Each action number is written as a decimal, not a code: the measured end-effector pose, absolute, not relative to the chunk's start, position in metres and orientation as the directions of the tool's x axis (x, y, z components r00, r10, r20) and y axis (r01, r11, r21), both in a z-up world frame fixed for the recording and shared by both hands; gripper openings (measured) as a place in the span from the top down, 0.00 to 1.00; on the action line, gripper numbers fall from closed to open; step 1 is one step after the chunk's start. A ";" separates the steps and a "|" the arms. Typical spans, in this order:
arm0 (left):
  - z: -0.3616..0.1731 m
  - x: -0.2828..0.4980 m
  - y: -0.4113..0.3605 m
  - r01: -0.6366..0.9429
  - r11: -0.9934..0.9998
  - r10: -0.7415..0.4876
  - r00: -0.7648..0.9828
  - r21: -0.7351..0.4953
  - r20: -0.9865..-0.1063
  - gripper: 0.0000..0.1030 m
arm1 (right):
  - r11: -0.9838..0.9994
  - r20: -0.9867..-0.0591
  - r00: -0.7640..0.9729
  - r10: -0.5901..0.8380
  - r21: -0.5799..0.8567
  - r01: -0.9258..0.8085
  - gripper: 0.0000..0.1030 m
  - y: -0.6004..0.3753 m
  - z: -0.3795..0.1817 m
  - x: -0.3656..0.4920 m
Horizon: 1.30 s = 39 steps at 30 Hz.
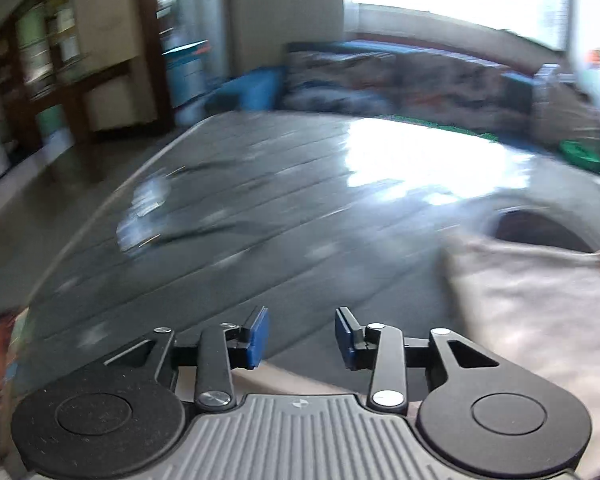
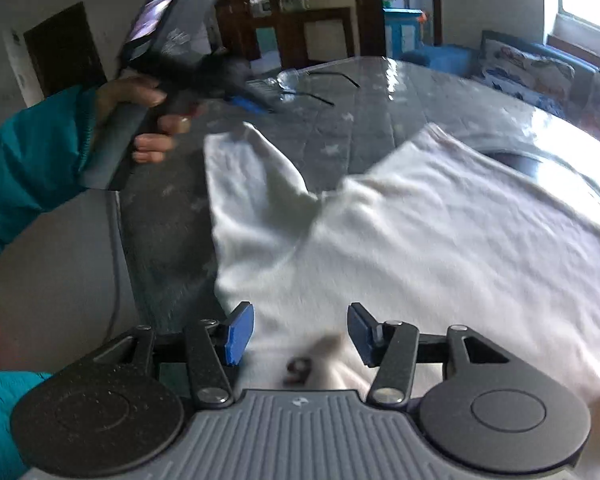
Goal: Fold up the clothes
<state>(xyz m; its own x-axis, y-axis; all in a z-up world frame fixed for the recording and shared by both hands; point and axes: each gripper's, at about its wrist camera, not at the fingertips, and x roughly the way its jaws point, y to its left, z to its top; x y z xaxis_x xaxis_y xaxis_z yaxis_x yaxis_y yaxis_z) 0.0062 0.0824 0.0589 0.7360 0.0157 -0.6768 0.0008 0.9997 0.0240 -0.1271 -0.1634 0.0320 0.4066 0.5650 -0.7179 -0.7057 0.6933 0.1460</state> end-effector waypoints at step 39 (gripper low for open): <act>0.031 0.074 -0.013 0.285 0.956 -0.166 0.702 0.061 -0.693 0.68 | 0.659 -0.669 0.403 0.624 0.172 -0.732 0.40 -0.160 0.028 -0.135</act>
<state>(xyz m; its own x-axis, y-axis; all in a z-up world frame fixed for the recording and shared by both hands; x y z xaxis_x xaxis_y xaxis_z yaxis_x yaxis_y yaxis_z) 0.0744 -0.0130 0.0307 0.7018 -0.1656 -0.6929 0.2855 0.9565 0.0605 -0.1349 -0.1603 0.0285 0.4035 0.6237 -0.6695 -0.7324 0.6587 0.1723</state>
